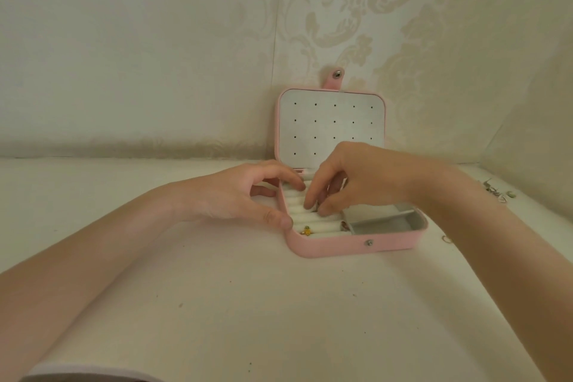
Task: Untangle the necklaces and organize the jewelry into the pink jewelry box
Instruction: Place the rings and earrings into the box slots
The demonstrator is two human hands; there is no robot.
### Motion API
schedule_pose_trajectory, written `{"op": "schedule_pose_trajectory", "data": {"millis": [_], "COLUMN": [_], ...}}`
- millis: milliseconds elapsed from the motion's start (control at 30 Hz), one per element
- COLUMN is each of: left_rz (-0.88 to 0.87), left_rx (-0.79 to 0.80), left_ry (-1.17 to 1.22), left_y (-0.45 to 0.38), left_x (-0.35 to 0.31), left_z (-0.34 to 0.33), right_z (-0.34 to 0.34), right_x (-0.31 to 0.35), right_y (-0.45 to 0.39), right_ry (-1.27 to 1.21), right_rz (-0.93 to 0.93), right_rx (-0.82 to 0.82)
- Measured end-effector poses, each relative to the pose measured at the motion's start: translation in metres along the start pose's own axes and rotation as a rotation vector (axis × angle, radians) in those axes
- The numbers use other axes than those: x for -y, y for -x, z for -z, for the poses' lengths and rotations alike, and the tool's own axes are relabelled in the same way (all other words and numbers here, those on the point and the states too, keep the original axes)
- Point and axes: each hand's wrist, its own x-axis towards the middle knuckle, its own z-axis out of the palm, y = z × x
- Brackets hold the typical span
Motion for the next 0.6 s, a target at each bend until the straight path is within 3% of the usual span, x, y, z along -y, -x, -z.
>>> {"op": "schedule_pose_trajectory", "data": {"millis": [267,467,600], "left_rz": [0.036,0.053,0.042], "left_rx": [-0.008,-0.043,-0.068], "left_ry": [0.006,0.116,0.165], "left_y": [0.001,0.002,0.001], "left_x": [0.0,-0.001,-0.002], "left_z": [0.001,0.002,-0.001], "right_z": [-0.005,0.01,0.007], "right_x": [0.003,-0.004,0.001], "right_y": [-0.003,-0.009,-0.026], "right_ry": [0.129,-0.085,-0.105], "right_rz": [0.043,0.115,0.102], "right_rx": [-0.04,-0.177,-0.073]}}
